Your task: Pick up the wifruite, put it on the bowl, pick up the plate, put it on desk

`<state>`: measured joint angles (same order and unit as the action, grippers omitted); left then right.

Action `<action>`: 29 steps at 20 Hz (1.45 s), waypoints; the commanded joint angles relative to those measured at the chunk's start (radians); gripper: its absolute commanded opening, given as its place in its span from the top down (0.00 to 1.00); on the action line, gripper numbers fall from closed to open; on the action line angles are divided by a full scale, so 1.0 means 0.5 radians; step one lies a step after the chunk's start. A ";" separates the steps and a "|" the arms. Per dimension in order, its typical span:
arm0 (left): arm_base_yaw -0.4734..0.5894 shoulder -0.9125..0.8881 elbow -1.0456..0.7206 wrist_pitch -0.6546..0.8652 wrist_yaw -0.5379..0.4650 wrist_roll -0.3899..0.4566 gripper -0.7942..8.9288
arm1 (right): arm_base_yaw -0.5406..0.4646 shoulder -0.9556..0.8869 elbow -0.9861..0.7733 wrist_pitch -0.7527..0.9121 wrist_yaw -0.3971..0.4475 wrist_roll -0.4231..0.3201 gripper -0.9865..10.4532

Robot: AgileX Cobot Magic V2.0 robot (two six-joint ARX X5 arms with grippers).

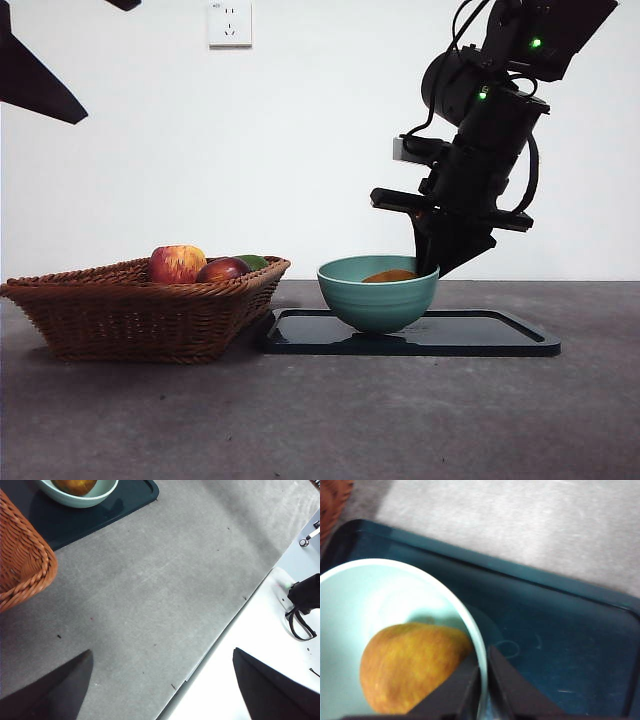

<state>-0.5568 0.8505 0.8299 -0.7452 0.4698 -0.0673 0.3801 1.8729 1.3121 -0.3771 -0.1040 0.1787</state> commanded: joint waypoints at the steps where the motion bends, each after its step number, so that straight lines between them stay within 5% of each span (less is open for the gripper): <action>1: -0.013 0.009 0.013 0.007 0.004 0.030 0.48 | 0.013 0.063 0.050 0.000 -0.004 -0.022 0.90; 7: -0.013 0.009 0.013 0.008 0.005 0.046 0.48 | 0.013 0.093 0.050 -0.024 0.000 -0.018 0.89; 11: -0.013 0.009 0.013 0.008 0.005 0.047 0.47 | 0.013 0.082 0.050 -0.026 -0.001 -0.005 0.69; 29: -0.013 0.009 0.013 0.011 0.004 0.059 0.47 | 0.013 -0.433 0.050 -0.370 0.000 -0.050 0.69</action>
<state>-0.5568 0.8505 0.8299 -0.7460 0.4698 -0.0597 0.3805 1.6527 1.3148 -0.5690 -0.1043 0.1715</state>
